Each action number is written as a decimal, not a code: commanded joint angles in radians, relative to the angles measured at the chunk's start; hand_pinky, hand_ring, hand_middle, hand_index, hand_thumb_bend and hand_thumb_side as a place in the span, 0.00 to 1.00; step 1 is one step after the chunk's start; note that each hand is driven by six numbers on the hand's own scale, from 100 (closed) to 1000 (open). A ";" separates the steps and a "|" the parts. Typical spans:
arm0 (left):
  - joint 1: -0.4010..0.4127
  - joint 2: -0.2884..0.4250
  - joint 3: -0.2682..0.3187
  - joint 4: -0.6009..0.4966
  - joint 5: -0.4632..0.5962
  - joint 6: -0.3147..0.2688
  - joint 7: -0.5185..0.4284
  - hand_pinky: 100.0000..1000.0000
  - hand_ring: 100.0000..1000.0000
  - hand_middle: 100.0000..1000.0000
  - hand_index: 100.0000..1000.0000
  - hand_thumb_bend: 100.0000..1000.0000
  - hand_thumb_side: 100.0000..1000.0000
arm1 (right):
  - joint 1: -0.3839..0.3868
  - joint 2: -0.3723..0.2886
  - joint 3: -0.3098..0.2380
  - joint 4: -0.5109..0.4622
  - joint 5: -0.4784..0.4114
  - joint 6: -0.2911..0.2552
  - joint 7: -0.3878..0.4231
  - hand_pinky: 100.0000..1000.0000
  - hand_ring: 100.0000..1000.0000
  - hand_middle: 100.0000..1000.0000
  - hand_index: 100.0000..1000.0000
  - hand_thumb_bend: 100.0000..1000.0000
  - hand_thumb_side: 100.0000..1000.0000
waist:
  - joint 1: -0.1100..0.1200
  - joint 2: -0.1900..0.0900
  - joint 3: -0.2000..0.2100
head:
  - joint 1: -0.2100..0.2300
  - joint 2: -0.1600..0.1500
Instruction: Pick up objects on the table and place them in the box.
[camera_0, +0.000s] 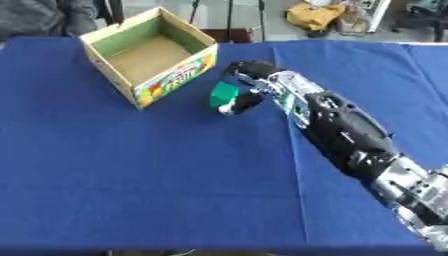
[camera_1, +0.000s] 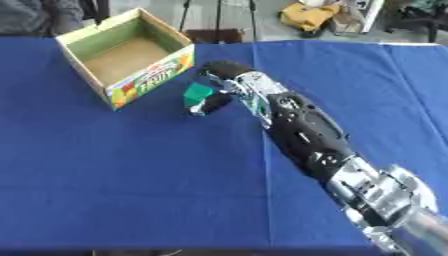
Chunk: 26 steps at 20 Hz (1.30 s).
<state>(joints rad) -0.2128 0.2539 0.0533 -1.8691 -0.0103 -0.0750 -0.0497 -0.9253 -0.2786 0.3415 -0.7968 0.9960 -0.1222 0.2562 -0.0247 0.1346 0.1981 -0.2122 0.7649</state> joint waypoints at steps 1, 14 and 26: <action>-0.016 0.005 0.007 -0.017 0.000 0.000 0.002 0.34 0.28 0.40 0.52 0.47 0.84 | -0.014 0.001 -0.025 -0.010 0.062 -0.014 -0.003 0.81 0.89 0.87 0.91 0.49 0.67 | 0.005 -0.011 -0.001 | 0.003 0.005; -0.016 0.003 0.008 -0.017 -0.001 0.000 0.004 0.34 0.28 0.40 0.52 0.47 0.84 | 0.005 0.042 -0.098 0.010 0.292 -0.066 -0.049 0.75 0.75 0.70 0.88 0.39 0.54 | 0.008 -0.009 -0.003 | 0.005 0.005; -0.017 0.004 0.010 -0.017 0.001 0.000 0.006 0.34 0.28 0.40 0.52 0.47 0.84 | 0.008 0.070 -0.172 -0.011 0.492 -0.132 -0.149 0.68 0.68 0.45 0.75 0.18 0.38 | 0.008 -0.014 -0.010 | 0.008 0.005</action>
<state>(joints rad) -0.2129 0.2461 0.0538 -1.8691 -0.0103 -0.0741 -0.0464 -0.9054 -0.1976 0.1817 -0.7915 1.4597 -0.2476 0.1179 -0.0212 0.1342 0.1897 -0.2057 0.7649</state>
